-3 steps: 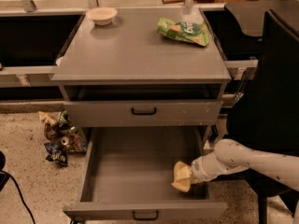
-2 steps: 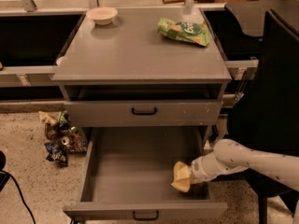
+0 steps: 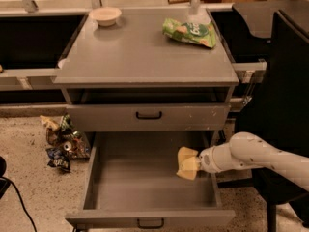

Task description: Pick sponge from middle drawer and place on counter

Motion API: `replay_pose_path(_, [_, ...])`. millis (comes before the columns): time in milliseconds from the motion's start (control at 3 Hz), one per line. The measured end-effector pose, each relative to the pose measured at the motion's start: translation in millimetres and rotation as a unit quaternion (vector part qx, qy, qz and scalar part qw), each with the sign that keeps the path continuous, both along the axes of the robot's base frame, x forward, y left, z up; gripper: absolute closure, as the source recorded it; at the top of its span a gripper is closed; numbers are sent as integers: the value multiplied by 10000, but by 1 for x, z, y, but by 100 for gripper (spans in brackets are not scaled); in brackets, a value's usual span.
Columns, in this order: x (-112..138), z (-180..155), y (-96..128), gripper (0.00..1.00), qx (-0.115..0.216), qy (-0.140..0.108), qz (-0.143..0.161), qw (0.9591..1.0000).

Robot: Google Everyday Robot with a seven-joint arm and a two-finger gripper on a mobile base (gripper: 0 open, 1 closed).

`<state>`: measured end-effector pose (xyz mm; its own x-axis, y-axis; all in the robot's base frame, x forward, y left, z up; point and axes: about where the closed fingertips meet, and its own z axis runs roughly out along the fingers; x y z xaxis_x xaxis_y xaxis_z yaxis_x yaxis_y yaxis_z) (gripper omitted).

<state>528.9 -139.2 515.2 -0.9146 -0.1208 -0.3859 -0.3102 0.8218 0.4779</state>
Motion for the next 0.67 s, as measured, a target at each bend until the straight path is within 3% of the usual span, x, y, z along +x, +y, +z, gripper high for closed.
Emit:
replay_pose_path(333, [2,76,2,100,-155,-1005,382,9941])
replay_pose_path(667, [-3,134,3,100,-414,-1734,594,9822])
